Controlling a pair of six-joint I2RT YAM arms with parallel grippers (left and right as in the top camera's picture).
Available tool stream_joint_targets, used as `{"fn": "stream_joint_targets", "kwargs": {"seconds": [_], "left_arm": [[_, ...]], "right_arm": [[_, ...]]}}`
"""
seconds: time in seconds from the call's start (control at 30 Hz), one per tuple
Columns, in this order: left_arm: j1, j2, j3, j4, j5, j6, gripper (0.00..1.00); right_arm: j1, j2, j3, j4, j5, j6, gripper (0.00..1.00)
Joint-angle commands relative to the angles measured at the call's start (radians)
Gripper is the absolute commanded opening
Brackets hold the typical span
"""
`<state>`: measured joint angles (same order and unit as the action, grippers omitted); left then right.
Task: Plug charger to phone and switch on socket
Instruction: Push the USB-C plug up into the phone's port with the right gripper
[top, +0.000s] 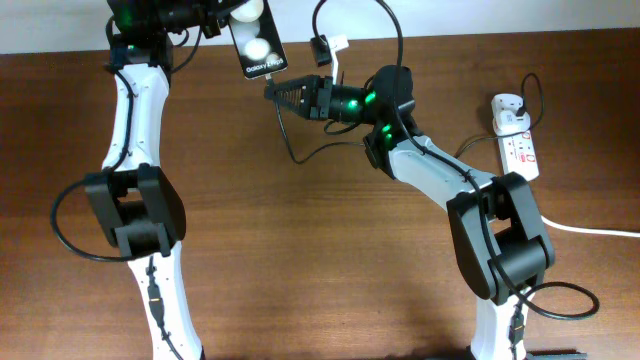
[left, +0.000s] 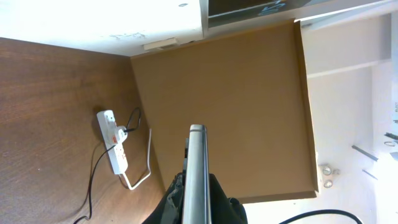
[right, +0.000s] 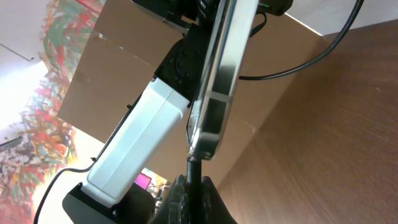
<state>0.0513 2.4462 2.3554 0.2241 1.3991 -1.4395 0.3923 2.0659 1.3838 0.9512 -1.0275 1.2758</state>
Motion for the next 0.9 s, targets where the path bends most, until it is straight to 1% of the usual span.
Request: {"fn": "stream_joint_targets", "kwargs": {"seconds": [0.0, 0.27, 0.33, 0.6, 0.87], "left_arm": [[-0.01, -0.019, 0.019, 0.008, 0.05, 0.005, 0.0], [-0.013, -0.019, 0.019, 0.008, 0.05, 0.006, 0.0], [-0.014, -0.019, 0.019, 0.008, 0.053, 0.043, 0.0], [-0.029, -0.019, 0.019, 0.008, 0.085, 0.066, 0.0], [-0.061, -0.019, 0.019, 0.008, 0.174, 0.107, 0.0]], "right_arm": [[-0.008, 0.002, 0.01, 0.007, 0.018, -0.01, 0.04], [-0.008, 0.002, 0.01, 0.007, 0.037, 0.018, 0.04], [-0.008, 0.002, 0.01, 0.007, 0.044, 0.048, 0.04], [-0.008, 0.002, 0.01, 0.008, 0.054, 0.072, 0.04], [-0.008, 0.002, 0.01, 0.008, 0.078, 0.067, 0.04]]}}
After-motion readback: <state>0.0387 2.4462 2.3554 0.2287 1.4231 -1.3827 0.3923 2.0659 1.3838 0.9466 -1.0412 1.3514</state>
